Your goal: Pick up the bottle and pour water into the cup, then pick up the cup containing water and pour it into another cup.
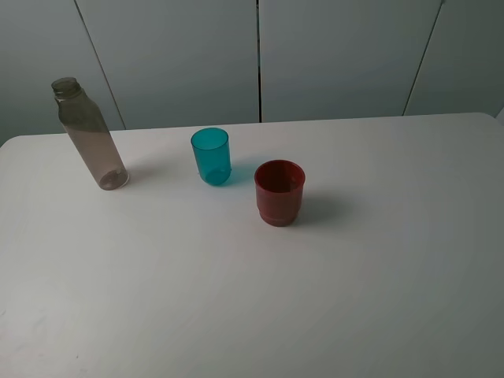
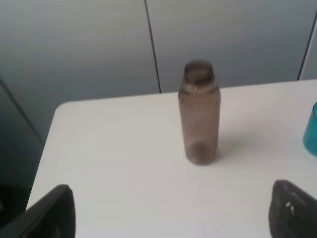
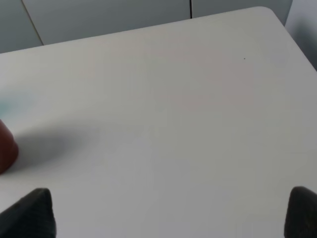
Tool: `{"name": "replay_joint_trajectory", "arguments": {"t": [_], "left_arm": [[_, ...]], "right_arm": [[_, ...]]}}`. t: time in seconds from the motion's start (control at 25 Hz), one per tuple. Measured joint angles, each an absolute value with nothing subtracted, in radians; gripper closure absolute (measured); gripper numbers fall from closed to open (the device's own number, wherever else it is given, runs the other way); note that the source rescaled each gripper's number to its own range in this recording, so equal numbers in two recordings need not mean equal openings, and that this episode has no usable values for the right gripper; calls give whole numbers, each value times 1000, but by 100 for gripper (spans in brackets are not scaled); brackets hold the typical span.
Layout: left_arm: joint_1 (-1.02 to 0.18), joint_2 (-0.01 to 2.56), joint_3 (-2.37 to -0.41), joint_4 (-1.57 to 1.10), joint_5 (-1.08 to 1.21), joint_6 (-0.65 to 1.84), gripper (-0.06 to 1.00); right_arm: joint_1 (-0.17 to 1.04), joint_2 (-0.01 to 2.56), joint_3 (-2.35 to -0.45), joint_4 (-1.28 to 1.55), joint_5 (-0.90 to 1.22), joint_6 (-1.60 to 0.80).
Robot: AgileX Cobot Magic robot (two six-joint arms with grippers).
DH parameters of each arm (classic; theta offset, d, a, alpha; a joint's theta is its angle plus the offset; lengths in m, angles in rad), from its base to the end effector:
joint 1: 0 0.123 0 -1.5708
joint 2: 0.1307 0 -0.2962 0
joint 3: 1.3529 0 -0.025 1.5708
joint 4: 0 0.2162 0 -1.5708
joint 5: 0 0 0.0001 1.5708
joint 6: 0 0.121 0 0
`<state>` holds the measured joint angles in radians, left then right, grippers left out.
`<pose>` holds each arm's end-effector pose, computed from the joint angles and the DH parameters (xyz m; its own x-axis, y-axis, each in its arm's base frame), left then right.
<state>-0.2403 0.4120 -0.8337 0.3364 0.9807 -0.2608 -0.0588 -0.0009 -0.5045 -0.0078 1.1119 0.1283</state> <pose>0.0351 0.0256 0.3530 -0.4162 0.0341 -0.9086 -0.0402 0.9976 0.0558 -0.0233 0.0005 0.2427 -0.4835 0.1532 -0.8618 0.1260 0.9865 0.1047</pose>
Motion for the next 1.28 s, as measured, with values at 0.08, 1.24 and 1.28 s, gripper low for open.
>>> {"name": "replay_joint_trajectory", "arguments": {"t": [0.08, 1.24, 1.28], "left_arm": [[-240, 293, -771, 335, 1034, -259, -6], [-100, 0, -516, 127, 1096, -156, -6], [-92, 0, -516, 127, 1095, -156, -6]], "right_arm": [[-59, -1, -504, -8, 1112, 128], [-59, -1, -504, -8, 1112, 128], [-59, -1, -504, -8, 1112, 128]]}}
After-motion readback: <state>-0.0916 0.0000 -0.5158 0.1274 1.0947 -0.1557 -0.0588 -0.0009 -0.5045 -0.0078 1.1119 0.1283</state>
